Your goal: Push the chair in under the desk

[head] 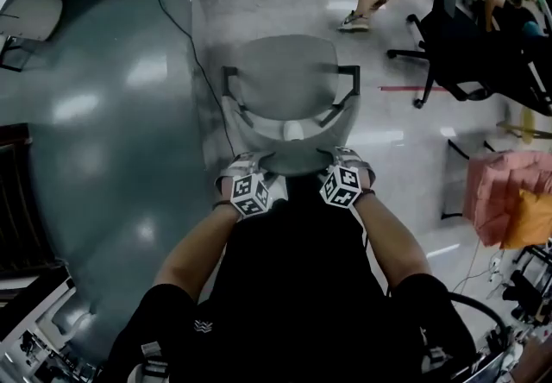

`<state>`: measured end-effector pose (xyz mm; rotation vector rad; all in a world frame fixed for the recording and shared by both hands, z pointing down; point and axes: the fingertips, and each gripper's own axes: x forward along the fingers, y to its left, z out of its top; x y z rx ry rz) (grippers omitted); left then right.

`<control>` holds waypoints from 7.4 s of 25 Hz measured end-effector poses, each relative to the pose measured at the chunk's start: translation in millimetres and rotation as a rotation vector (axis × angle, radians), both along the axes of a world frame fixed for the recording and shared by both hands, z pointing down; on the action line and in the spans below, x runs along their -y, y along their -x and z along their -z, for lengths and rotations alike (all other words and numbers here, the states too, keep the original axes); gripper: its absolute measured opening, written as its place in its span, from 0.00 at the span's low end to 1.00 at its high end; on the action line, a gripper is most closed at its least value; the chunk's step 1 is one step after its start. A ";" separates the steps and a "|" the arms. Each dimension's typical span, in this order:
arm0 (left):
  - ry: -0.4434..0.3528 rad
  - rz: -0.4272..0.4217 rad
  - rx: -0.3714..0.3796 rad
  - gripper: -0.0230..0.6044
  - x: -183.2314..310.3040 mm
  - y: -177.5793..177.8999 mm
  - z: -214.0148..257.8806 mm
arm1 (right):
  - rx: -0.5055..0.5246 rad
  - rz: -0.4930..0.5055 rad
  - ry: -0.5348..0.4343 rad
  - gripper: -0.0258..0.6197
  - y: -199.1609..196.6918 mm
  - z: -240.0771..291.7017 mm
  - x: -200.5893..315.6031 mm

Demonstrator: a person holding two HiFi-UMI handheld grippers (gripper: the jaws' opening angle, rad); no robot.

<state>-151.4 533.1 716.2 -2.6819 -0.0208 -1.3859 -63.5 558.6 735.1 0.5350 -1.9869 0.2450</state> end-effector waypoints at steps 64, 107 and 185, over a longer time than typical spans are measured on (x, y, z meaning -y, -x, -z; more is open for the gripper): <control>0.154 0.028 0.137 0.36 494.0 -69.0 -3.1 | -0.073 -0.032 0.075 0.37 -76.3 1.4 496.9; 0.160 0.154 0.264 0.36 856.1 -158.4 -13.3 | -0.002 0.040 0.104 0.36 -168.0 0.2 858.9; -0.083 0.581 -0.302 0.15 1079.1 -173.5 166.8 | 0.465 -0.601 -0.320 0.24 -264.9 174.6 1074.9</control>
